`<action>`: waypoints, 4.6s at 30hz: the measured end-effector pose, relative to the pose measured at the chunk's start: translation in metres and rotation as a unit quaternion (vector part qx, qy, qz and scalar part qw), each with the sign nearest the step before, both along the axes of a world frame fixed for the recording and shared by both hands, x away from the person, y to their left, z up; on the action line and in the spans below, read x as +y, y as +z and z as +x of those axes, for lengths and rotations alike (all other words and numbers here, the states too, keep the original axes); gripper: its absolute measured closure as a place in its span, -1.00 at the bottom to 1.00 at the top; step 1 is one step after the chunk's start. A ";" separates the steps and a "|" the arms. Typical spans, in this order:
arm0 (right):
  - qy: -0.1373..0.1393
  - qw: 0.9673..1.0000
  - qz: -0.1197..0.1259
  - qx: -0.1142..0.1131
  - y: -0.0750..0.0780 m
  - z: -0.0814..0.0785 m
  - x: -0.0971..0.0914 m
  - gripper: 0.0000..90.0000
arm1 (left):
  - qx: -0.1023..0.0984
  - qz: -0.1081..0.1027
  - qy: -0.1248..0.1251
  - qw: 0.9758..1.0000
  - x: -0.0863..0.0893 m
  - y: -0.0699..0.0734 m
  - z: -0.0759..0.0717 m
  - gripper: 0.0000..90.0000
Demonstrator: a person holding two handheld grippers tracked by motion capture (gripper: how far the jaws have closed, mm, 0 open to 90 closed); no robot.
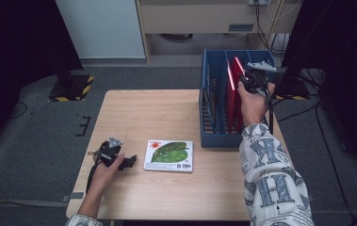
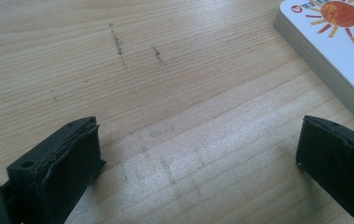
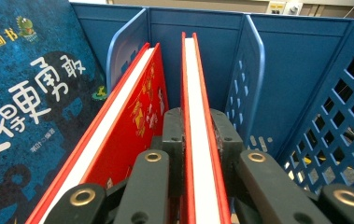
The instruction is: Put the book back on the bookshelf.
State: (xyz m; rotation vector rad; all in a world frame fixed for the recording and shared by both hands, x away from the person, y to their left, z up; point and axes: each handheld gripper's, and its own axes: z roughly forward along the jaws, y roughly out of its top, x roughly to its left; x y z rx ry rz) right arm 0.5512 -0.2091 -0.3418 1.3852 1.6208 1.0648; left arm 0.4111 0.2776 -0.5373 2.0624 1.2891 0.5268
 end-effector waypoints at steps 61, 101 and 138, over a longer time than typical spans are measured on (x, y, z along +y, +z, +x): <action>0.036 0.999 0.019 -0.028 0.016 -0.023 0.003 0.57 | 0.002 0.003 -0.003 1.000 0.000 0.000 0.001 -1.00; 0.131 0.991 0.004 -0.007 -0.028 -0.110 -0.011 -0.55 | 0.001 0.002 -0.008 1.000 -0.002 0.000 0.002 -1.00; 0.331 0.937 -0.022 0.106 -0.131 -0.193 0.081 -0.43 | -0.033 -0.053 -0.082 0.995 -0.038 0.023 -0.014 -0.77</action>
